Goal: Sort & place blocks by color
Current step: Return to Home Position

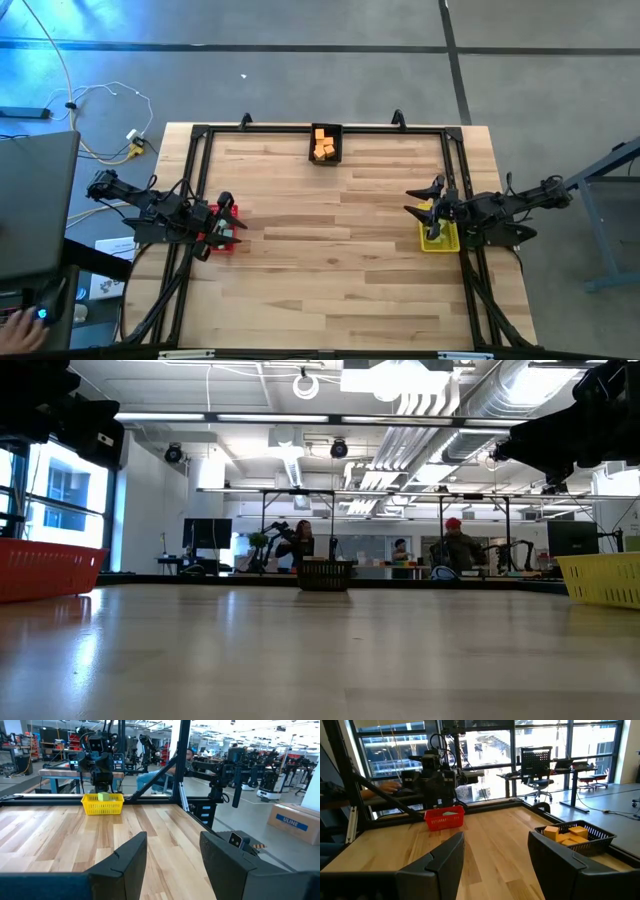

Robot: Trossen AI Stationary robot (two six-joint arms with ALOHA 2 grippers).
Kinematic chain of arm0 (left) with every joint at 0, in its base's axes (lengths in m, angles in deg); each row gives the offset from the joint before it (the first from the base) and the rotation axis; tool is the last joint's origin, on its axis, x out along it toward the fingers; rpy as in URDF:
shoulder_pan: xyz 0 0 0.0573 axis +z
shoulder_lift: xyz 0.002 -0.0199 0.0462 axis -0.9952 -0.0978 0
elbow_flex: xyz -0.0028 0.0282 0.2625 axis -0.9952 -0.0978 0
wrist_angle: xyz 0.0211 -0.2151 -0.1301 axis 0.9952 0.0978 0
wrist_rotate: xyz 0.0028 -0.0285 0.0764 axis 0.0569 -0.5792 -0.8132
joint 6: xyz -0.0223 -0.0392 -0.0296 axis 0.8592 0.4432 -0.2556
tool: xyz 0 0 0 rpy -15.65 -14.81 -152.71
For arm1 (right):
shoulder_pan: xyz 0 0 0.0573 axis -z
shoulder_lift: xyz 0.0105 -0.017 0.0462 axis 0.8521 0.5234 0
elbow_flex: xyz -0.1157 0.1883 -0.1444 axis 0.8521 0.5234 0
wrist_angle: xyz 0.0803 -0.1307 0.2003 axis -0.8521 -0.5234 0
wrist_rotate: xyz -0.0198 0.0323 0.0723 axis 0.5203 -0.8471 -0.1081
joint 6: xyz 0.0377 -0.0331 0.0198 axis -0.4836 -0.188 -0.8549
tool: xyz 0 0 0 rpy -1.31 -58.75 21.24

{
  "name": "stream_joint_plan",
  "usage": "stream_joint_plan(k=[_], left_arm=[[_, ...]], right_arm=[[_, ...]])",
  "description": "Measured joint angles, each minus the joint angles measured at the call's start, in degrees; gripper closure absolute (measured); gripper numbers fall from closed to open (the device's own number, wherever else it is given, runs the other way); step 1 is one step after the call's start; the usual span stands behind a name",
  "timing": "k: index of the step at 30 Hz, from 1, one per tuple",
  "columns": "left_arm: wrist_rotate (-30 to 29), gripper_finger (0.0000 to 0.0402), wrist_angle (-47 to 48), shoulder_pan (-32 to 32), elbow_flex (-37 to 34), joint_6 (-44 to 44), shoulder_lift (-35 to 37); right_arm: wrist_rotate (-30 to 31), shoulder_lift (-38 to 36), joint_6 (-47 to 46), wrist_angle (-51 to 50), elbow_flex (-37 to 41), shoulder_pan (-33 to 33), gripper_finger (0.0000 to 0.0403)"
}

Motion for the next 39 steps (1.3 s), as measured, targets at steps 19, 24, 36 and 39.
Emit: stream_joint_plan(k=[19,24,36,39], left_arm=[[0.0,0.0232,0.0,-1.5,0.0,0.0,-0.7],[0.0,0.0232,0.0,-1.5,0.0,0.0,-0.7],[0.0,0.0232,0.0,-1.5,0.0,0.0,-0.7],[0.0,0.0232,0.0,-1.5,0.0,0.0,-0.7]], right_arm=[[0.0,0.0,0.0,0.0,0.0,0.0,0.0199],[0.0,0.0,0.0,0.0,0.0,0.0,0.0199],[0.0,0.0,0.0,0.0,0.0,0.0,0.0199],[0.0,0.0,0.0,0.0,0.0,0.0,0.0199]])
